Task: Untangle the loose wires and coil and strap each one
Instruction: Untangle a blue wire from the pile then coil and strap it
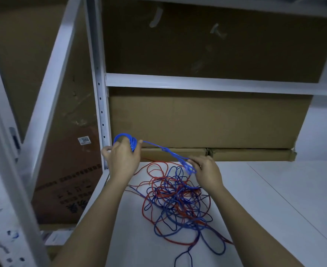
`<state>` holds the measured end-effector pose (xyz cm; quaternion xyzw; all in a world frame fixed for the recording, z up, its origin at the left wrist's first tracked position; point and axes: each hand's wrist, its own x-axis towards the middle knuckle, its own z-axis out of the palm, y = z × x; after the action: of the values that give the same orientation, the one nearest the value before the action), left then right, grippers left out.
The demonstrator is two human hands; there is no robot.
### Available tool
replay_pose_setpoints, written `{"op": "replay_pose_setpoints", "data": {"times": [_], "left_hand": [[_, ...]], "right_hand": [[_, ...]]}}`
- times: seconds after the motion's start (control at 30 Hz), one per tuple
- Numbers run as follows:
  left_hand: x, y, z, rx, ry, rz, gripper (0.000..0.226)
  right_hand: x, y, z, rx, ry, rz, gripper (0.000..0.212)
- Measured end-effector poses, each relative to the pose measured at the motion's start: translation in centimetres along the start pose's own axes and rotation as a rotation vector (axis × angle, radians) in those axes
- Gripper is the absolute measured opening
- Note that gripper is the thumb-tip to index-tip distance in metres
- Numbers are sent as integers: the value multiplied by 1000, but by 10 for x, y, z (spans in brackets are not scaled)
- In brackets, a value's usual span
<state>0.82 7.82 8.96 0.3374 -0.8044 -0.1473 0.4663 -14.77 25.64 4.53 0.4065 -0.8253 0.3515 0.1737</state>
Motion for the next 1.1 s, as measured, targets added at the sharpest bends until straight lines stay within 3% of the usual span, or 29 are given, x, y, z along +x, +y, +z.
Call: {"op": "replay_pose_setpoints", "data": {"times": [0.07,0.17,0.23,0.37,0.47,0.53,0.6,0.67,0.73,0.8,0.83,0.9,1.0,1.1], "left_hand": [[1,10,4,-29,-12,39,39],[3,19,9,-35,-19,92,36],[5,22,12,-26,-6,112,36],[1,28,18,3,17,134,33],[-1,26,20,68,11,154,32],[-1,22,21,109,0,165,32],[-2,18,22,138,-2,186,32],[-5,16,24,148,7,202,31],[-8,13,26,159,2,199,31],[-9,9,26,156,-3,184,33],[-9,7,25,139,0,167,33],[-5,4,22,102,4,122,35],[3,-2,17,60,-5,34,37],[7,-4,14,-32,-13,-65,43]], "right_hand": [[2,-9,-2,-165,-32,-13,28],[1,-34,-14,78,164,24,33],[-2,-50,-23,385,190,127,30],[3,-72,-47,1295,-213,436,27],[13,-71,-65,1742,-306,535,35],[17,-69,-69,1828,-360,538,41],[20,-72,-69,1807,-403,570,64],[25,-77,-68,1752,-328,641,77],[30,-82,-67,1777,-211,695,51],[31,-84,-69,1824,-224,674,25],[28,-83,-68,1788,-281,615,18],[18,-82,-66,1466,-389,385,25],[4,-72,-61,620,-463,-1,37],[-1,-58,-57,-244,-411,-295,51]]}}
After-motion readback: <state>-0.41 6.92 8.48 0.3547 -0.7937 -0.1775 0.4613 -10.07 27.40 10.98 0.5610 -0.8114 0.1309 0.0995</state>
